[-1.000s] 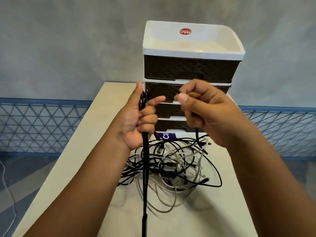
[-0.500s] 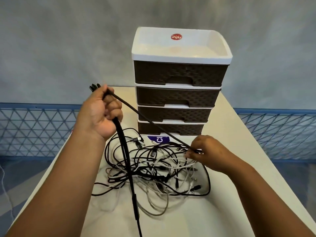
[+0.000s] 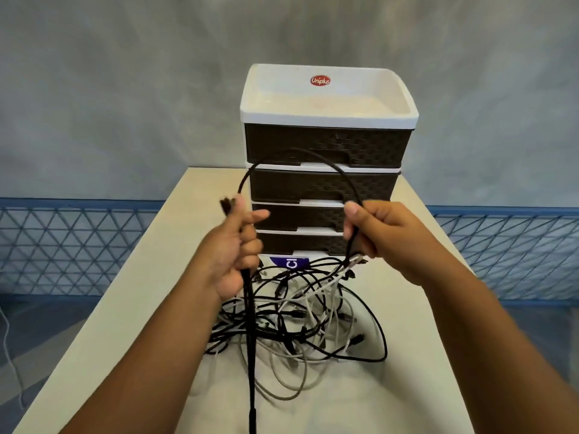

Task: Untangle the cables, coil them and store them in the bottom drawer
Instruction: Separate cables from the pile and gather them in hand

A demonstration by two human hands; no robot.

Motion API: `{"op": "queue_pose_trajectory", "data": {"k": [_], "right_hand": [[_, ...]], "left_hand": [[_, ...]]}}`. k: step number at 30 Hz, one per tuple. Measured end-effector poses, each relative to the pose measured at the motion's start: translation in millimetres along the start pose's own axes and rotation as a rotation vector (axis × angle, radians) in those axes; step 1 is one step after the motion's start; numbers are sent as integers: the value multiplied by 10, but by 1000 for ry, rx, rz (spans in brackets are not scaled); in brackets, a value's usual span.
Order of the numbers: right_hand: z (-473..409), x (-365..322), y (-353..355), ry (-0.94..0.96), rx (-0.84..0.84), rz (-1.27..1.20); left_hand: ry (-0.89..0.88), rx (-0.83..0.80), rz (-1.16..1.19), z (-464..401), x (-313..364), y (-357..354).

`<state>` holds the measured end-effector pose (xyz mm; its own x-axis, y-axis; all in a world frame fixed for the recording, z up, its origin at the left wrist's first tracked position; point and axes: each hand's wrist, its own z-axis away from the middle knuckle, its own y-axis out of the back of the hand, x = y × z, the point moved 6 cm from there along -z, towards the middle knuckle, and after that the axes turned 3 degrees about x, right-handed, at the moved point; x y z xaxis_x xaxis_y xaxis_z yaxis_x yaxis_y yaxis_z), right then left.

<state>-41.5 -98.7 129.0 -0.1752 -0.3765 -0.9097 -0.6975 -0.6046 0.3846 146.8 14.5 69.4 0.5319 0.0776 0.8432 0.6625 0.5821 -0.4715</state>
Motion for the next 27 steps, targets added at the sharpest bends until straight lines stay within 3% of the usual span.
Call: {"op": "queue_pose_trajectory", "data": {"k": [6,12,18,20,23,27], "right_hand": [[-249,-531,-144,74,-38,-172],[-360,-713,-170,164,-24,-234],[-120,52,-334,147,-44,-424],[0,287,-389,172,-64,-208],[65,589,-486,231,-85,329],[62,864,-549,194,-78,448]], "left_hand": [[-48,-271,-386,318,-251,-609],[-167,-162,-505,314,-232,-639],[-232,-143,-554,315,-62,-566],[-218,-130,-548,286,-68,-487],[-243,-125,-511,272,43,-451],[-294,-140,-425,297,363,-483]]}}
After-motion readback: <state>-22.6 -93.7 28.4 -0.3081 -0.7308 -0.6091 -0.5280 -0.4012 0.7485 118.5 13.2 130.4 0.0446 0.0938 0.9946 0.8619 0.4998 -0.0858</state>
